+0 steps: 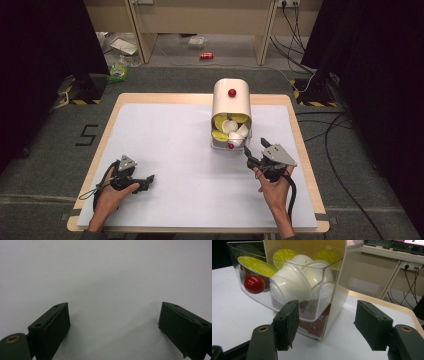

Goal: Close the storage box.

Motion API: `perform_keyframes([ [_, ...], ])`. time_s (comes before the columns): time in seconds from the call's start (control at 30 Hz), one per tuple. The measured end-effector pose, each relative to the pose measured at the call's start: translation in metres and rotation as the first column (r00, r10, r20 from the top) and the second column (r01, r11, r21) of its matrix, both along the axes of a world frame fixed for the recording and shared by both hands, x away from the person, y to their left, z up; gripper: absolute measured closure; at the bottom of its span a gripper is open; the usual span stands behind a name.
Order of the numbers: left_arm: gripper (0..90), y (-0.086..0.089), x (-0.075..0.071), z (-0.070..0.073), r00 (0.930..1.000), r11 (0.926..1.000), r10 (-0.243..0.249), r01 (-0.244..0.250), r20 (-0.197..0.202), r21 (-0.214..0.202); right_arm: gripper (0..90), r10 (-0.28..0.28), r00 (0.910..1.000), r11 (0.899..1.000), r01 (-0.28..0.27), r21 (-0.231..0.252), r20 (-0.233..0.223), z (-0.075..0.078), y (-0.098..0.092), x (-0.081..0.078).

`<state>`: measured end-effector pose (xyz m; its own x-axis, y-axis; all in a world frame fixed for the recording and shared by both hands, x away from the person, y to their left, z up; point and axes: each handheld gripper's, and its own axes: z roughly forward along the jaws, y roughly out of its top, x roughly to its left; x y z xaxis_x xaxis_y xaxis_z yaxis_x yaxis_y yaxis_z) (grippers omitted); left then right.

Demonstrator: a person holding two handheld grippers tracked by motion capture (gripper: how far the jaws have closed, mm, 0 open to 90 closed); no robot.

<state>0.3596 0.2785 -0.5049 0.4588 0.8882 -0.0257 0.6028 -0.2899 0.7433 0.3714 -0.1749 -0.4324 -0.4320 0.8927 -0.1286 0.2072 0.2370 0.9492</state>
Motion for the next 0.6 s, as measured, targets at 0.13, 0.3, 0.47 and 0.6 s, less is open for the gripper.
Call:
perform_keyframes([
  [0.13,9.2,0.0,0.0,0.0,1.0,1.0,0.0,0.0,0.0,0.001,36.4,-0.005,1.0,1.0,0.005,-0.004,0.009,0.0,0.001,0.003],
  [0.3,9.2,0.0,0.0,0.0,1.0,1.0,0.0,0.0,0.0,0.001,36.4,-0.012,0.9999,1.0,0.012,-0.005,0.008,0.0,0.002,0.008],
  [0.47,9.2,0.0,0.0,0.0,1.0,1.0,0.0,0.0,0.0,0.001,36.4,-0.014,0.9998,1.0,0.015,-0.01,0.013,0.0,0.002,0.011],
  [0.6,9.2,0.0,0.0,0.0,1.0,1.0,0.0,0.0,0.0,0.001,36.4,-0.02,0.9997,1.0,0.02,-0.006,0.016,-0.001,0.002,0.015],
])
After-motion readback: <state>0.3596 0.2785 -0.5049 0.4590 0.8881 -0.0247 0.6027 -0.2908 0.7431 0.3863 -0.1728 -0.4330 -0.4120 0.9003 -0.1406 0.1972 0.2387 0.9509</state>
